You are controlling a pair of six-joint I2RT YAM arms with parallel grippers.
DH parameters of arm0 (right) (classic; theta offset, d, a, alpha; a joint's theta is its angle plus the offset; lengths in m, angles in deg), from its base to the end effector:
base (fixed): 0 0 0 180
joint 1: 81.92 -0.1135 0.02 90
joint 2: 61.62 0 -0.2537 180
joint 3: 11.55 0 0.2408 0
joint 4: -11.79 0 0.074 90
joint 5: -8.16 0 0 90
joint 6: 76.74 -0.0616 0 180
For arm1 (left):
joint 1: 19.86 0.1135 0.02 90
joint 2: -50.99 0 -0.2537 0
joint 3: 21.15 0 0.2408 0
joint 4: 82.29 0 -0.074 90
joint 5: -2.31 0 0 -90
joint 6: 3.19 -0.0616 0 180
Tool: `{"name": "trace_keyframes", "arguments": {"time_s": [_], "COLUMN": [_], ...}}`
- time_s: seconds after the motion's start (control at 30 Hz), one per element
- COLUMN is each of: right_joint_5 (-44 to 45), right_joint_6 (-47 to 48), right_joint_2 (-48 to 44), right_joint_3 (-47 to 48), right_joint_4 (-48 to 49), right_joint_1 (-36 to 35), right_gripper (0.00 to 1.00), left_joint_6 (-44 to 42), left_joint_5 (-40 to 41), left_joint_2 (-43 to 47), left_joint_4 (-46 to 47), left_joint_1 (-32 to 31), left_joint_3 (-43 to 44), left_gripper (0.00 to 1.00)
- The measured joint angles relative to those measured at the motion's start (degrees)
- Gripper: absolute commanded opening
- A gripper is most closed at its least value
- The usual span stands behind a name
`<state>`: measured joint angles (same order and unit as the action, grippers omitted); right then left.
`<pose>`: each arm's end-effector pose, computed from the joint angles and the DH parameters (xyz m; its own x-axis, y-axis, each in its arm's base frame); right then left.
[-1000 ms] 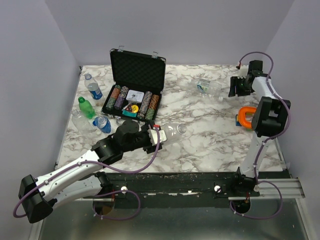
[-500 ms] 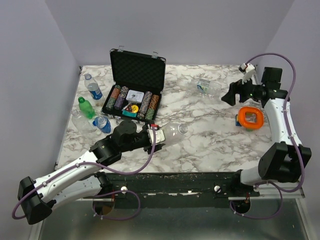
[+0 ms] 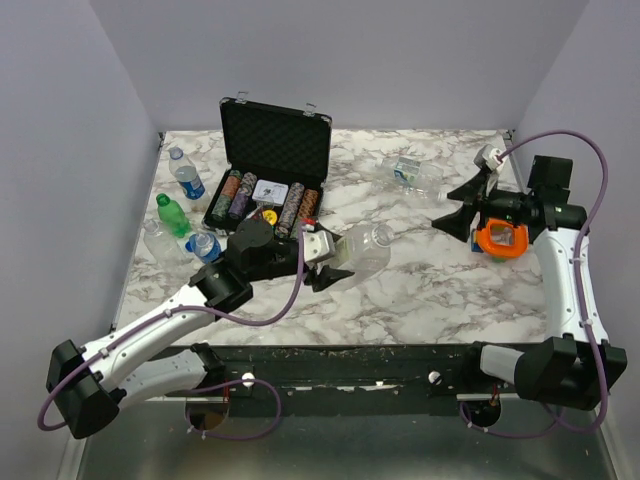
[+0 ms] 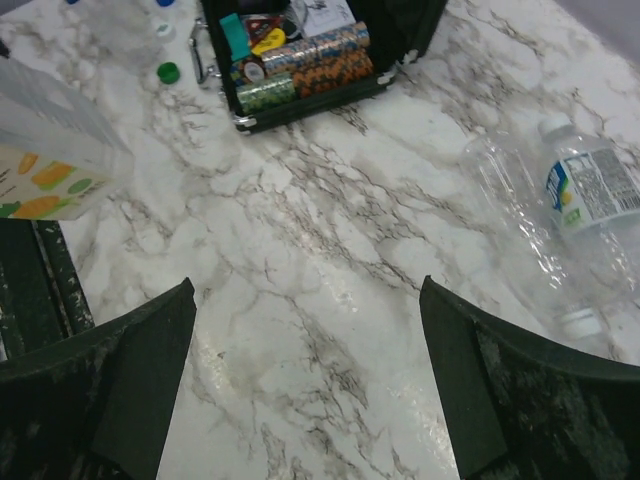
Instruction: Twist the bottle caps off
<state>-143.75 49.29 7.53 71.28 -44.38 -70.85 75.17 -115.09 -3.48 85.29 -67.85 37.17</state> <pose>0.2456 0.0073 0.3380 -0.2137 -0.2404 -0.9469 -0.8331 0.5510 0.0482 0.1396 -0.1974 0.3170 0.0969 0.1601 -0.9823 0.9645 0.2285 0.1323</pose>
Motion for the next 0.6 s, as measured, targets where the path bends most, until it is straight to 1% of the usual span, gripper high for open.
{"name": "trace_keyframes", "arguments": {"time_s": [0.17,0.27,0.4,0.5,0.6], "right_joint_5": [-7.5,-10.6,-12.3,-12.5,-12.8], "right_joint_6": [7.6,12.2,16.5,16.3,13.5], "right_joint_2": [-3.3,-7.0,-9.1,-9.0,-8.8], "right_joint_3": [-0.1,0.3,1.0,0.7,-0.4], "right_joint_4": [-6.6,-11.6,-16.8,-17.6,-16.0], "right_joint_1": [-2.1,-5.6,-12.0,-15.7,-18.5], "right_gripper": [1.0,1.0,1.0,1.0,1.0], "left_joint_6": [2.8,4.3,6.6,7.0,5.8], "left_joint_5": [-6.0,-8.7,-11.2,-12.2,-12.1], "left_joint_2": [-5.3,-9.0,-11.9,-11.6,-10.1], "left_joint_4": [7.0,11.3,15.8,17.0,16.6], "left_joint_1": [0.2,0.3,0.3,0.3,0.3], "left_joint_3": [3.9,4.8,3.4,1.6,0.5], "left_gripper": [0.0,0.0,0.0,0.0,0.0]}}
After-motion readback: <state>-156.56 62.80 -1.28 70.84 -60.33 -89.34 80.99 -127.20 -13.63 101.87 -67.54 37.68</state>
